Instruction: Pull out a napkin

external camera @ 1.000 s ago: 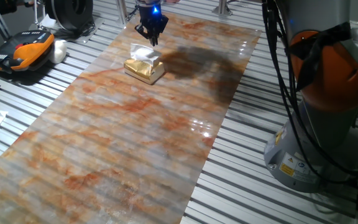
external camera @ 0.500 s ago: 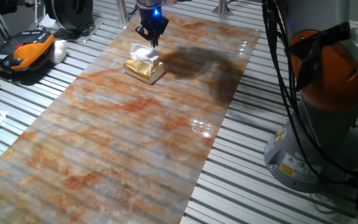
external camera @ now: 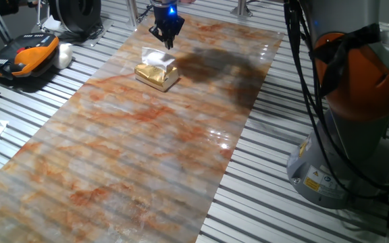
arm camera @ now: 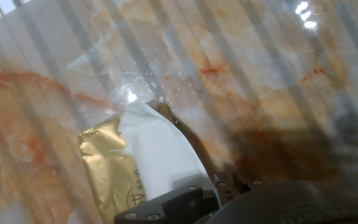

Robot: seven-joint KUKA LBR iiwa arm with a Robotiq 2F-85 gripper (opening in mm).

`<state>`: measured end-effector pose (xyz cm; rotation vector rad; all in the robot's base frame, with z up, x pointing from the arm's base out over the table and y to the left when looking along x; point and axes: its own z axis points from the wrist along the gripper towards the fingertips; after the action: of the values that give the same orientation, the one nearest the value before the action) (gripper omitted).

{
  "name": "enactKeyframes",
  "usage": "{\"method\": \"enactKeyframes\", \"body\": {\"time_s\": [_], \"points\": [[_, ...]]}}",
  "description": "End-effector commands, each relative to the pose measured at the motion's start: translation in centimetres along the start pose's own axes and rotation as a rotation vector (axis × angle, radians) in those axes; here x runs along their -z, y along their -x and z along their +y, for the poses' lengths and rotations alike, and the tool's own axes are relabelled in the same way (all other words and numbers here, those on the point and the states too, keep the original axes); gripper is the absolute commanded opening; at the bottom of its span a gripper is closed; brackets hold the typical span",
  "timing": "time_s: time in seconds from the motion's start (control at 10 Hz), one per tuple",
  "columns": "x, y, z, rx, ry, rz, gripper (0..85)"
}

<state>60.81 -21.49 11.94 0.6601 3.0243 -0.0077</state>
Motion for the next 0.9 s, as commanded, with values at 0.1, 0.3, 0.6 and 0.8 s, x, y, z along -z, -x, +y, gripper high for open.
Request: {"method": "enactKeyframes", "body": {"time_s": [0.1, 0.3, 0.6, 0.8], "points": [[0.03, 0.01, -0.07, 0.021, 0.009, 0.011, 0.0], [0.02, 0.0, -0.04, 0.018, -0.013, 0.001, 0.0], [0.0, 0.01, -0.04, 0.001, -0.013, -0.01, 17.0], [-0.01, 0.02, -0.06, -0.001, -0.023, -0.015, 17.0]]}}
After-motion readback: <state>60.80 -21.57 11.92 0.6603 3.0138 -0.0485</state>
